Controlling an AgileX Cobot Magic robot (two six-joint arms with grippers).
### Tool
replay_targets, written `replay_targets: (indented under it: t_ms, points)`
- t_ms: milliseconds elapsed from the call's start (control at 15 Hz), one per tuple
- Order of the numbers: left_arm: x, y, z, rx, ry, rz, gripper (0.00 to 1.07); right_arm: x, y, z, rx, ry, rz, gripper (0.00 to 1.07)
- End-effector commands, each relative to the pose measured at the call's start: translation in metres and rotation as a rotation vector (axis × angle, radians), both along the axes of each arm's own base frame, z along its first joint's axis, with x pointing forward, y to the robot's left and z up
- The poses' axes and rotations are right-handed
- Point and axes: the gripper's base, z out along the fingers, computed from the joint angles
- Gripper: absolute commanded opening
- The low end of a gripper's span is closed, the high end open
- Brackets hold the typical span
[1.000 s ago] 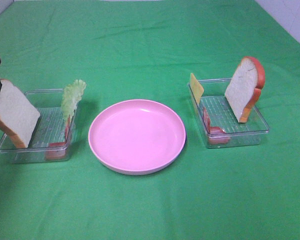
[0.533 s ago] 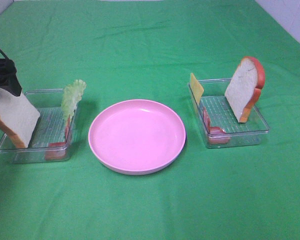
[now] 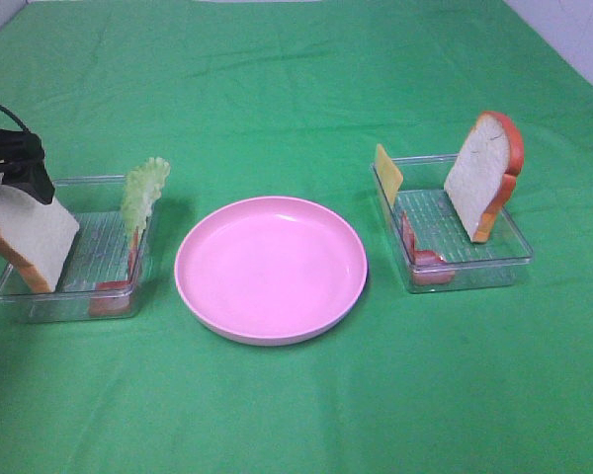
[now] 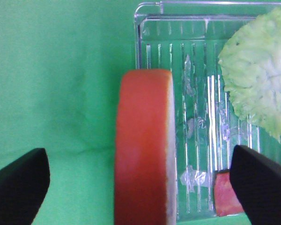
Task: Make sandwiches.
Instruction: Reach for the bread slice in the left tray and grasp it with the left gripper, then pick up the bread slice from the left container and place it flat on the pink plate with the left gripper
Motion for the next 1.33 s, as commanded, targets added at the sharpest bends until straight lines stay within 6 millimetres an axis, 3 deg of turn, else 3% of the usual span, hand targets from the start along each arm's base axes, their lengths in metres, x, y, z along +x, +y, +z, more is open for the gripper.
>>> replay_targets:
  t_ms: [67,333,400,467,533,1000,1333]
  points:
    - [0.001,-0.003,0.001,-0.02,-0.006,0.02,0.82,-0.004,0.0,-0.001,-0.002,-0.041,-0.007,0.95]
    - [0.003,-0.002,0.002,-0.057,-0.016,0.117,0.41,-0.004,0.0,-0.001,-0.002,-0.041,-0.007,0.95]
    - [0.003,-0.002,0.002,-0.058,-0.02,0.118,0.2,-0.004,0.0,-0.001,-0.002,-0.041,-0.007,0.95]
    - [0.003,-0.002,0.002,-0.057,-0.021,0.117,0.08,-0.004,0.0,-0.001,-0.002,-0.041,-0.007,0.95]
    - [0.003,-0.002,0.002,-0.056,-0.021,0.115,0.01,-0.004,0.0,-0.001,-0.002,-0.041,-0.007,0.95]
    - [0.005,-0.003,0.01,-0.071,-0.04,0.122,0.01,-0.004,0.0,-0.001,-0.002,-0.041,-0.007,0.95]
    - [0.002,-0.007,0.066,-0.125,-0.155,0.122,0.01,-0.004,0.0,-0.001,-0.002,-0.041,-0.007,0.95]
